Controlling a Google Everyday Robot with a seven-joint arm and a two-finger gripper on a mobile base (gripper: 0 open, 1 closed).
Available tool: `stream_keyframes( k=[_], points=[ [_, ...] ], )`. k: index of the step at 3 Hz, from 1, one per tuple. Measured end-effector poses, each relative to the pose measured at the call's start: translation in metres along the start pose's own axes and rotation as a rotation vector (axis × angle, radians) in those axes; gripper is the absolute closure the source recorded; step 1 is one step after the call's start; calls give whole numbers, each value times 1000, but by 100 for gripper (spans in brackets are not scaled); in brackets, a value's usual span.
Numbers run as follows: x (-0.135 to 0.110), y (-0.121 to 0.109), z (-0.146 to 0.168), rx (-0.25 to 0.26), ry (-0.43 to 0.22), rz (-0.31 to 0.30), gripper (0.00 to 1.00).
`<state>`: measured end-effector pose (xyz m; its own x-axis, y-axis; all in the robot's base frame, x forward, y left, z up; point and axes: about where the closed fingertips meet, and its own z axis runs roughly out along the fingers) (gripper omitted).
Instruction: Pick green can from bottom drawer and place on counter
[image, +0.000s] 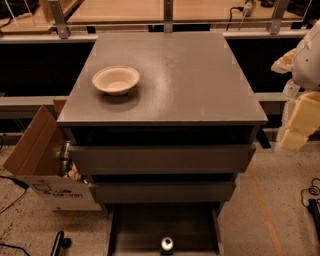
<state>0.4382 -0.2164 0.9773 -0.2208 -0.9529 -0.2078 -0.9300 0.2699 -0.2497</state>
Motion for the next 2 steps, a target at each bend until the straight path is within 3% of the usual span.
stream_keyframes(
  k=[1,2],
  points=[
    [0,0,0,0,0,0,0],
    [4,-3,22,-28,38,-7,0]
  ],
)
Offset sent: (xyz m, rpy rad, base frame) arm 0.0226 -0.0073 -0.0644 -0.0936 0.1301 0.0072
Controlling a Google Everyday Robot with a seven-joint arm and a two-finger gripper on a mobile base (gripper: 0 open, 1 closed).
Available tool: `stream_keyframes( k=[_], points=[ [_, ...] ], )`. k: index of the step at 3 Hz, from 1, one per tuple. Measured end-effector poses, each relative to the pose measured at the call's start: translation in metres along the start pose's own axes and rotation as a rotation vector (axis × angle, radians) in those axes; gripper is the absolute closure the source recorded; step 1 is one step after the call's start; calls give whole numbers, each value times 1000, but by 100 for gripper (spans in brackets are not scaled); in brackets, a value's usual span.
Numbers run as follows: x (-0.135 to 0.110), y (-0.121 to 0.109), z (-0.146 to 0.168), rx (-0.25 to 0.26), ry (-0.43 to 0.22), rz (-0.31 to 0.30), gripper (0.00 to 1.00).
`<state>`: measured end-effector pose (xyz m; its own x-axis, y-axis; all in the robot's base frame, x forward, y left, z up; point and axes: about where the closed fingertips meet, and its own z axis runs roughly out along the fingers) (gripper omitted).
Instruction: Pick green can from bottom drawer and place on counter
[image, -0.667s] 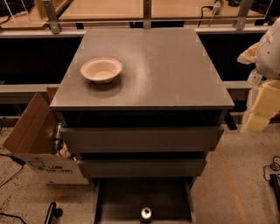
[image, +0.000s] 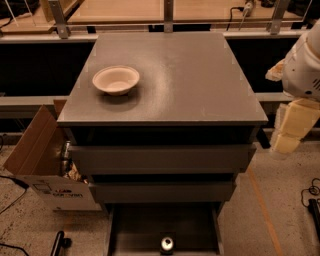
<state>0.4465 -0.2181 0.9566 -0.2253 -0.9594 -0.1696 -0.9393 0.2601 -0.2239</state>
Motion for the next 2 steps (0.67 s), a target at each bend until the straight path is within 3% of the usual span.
stream_keyframes(
  k=[1,2],
  points=[
    [3,6,68,-101,-29,-63,0],
    [3,6,76,-109,-34,-91,0]
  ],
)
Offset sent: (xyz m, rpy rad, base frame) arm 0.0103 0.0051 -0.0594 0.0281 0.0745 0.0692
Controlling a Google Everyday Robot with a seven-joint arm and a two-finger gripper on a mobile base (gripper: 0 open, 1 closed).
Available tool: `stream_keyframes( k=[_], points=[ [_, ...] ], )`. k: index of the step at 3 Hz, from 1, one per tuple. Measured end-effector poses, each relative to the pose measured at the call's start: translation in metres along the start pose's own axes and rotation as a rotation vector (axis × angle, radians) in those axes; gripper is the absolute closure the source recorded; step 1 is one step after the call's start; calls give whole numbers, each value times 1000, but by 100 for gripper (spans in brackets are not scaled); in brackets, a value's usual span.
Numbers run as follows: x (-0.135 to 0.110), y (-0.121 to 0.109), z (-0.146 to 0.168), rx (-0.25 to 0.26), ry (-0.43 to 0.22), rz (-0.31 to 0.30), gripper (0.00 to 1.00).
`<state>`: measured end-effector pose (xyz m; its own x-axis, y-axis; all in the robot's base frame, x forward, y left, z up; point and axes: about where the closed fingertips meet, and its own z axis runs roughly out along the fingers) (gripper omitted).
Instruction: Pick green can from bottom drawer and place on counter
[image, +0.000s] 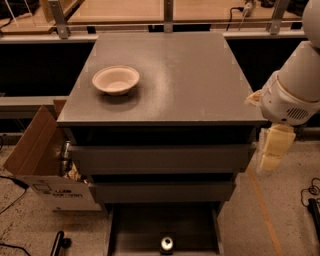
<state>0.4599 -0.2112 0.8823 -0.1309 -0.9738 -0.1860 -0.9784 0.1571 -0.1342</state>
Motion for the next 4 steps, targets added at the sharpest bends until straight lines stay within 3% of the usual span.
stream_keyframes(
  k=[1,3,4],
  points=[
    [-1,0,1,-4,8,-8,0],
    [-5,7,10,-2,13,-197,0],
    [-5,7,10,-2,13,-197,0]
  ],
)
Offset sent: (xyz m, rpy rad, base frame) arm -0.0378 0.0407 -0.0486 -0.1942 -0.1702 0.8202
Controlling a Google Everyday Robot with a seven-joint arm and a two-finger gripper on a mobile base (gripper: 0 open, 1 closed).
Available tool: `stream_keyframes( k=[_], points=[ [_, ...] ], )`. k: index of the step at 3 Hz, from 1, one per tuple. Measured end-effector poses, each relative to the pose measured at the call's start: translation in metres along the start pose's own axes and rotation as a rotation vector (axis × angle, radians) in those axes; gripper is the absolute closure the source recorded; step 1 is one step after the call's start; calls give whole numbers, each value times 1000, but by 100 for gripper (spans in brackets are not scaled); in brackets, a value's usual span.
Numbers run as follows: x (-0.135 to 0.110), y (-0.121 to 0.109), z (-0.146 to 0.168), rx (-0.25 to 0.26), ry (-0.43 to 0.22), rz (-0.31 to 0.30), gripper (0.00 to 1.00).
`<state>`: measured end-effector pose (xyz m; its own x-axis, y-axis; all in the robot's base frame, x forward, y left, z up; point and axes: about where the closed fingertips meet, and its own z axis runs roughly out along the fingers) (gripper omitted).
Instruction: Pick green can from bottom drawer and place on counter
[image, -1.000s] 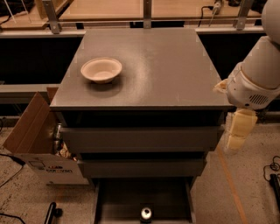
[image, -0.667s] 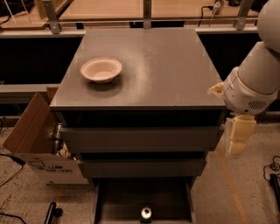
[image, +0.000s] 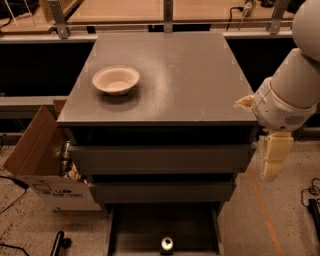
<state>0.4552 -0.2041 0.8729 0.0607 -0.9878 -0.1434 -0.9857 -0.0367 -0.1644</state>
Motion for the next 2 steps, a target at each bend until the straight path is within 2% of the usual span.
stream_keyframes(
  k=[1,2],
  points=[
    [8,-3,14,-40,-26,-22,0],
    [-5,-1,60,-89,-59,-159,0]
  ],
)
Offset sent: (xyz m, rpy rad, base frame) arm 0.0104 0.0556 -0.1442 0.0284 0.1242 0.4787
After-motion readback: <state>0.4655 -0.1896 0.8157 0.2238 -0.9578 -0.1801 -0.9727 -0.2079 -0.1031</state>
